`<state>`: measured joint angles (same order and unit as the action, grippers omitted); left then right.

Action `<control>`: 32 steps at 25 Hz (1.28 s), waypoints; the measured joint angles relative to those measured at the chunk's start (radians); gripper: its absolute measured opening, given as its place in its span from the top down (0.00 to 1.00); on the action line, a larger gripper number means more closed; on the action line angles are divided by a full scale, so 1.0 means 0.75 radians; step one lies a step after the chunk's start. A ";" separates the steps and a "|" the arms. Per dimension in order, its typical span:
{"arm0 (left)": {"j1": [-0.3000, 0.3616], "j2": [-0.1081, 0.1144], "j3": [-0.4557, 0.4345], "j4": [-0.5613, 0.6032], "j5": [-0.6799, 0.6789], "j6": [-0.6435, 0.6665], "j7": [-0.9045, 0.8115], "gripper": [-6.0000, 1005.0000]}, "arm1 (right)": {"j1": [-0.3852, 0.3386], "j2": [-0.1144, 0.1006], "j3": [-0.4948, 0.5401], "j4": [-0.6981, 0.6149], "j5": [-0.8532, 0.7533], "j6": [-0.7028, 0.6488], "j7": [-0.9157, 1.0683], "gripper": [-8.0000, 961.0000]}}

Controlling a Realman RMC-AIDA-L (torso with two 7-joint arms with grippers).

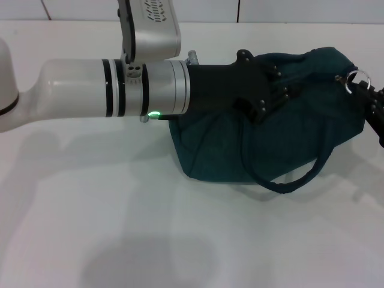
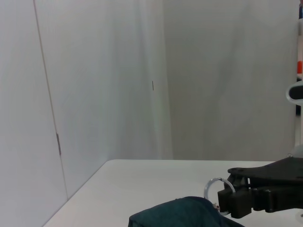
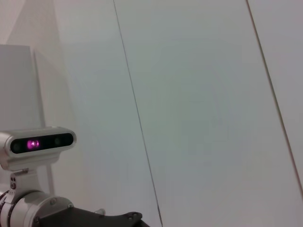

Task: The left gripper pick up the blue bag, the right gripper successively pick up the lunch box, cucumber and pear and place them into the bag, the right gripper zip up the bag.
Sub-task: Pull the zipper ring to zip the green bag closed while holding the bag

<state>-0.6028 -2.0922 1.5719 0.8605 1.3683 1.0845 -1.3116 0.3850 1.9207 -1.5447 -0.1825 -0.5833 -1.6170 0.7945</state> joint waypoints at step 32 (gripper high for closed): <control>-0.001 -0.002 -0.003 0.000 0.000 -0.004 0.010 0.91 | -0.005 -0.007 0.010 0.000 -0.079 -0.007 0.041 0.76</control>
<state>-0.6032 -2.0939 1.5697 0.8606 1.3682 1.0813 -1.3038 0.3815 1.9158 -1.5372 -0.1828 -0.6424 -1.6224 0.8254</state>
